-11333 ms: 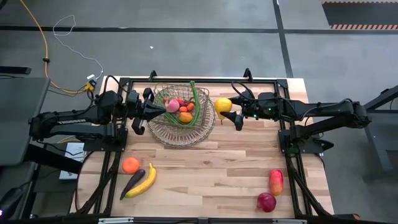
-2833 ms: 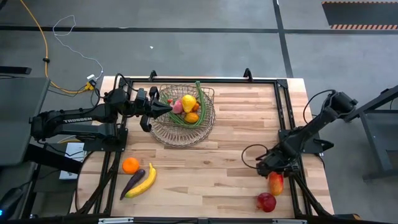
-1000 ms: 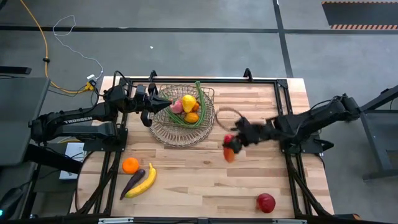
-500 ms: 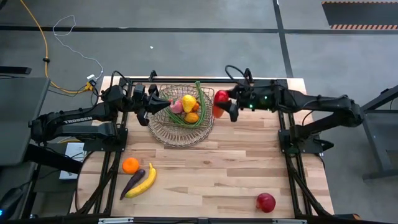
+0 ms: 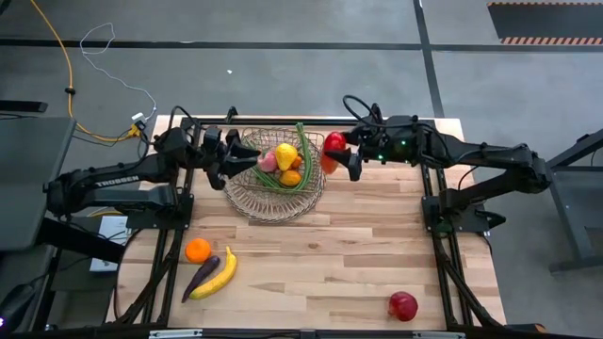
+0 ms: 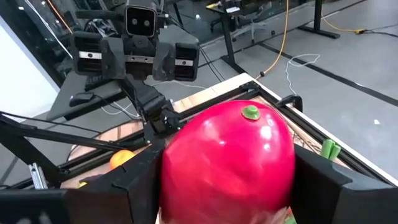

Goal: Build produce basket
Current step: Put the red mango into the wire basket

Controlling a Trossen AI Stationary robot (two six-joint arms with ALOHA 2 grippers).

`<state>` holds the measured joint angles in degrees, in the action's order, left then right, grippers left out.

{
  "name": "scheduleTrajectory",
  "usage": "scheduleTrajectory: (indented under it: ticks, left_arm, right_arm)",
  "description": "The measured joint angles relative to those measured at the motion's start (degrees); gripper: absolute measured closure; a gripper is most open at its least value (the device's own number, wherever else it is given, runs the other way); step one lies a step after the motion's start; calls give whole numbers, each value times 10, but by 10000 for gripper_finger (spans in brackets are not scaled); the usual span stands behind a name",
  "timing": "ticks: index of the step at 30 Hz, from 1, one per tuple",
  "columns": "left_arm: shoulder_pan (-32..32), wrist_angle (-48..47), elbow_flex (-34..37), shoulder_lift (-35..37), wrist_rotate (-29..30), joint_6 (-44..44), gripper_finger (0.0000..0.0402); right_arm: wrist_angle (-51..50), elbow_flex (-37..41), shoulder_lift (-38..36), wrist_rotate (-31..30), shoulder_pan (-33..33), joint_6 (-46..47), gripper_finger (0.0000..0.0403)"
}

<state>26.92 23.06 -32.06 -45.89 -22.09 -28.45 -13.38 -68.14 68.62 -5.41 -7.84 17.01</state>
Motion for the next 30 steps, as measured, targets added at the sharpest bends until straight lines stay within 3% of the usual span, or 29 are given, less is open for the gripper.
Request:
scheduleTrajectory:
  ticks: [6, 12, 20, 30]
  left_arm:
    - [-13, -13, -41, -4, 0, 30, 137]
    - [-16, -14, -60, -17, 4, 36, 90]
    - [-15, -10, -63, -72, 8, 46, 59]
    - [-29, 15, -63, -162, 10, 47, 55]
  right_arm:
    - [19, 0, 0, 0, 0, 0, 148]
    - [22, 0, 0, 1, 0, 10, 148]
    - [121, -1, 46, 30, 4, 11, 148]
    - [255, -1, 151, 96, 4, 36, 145]
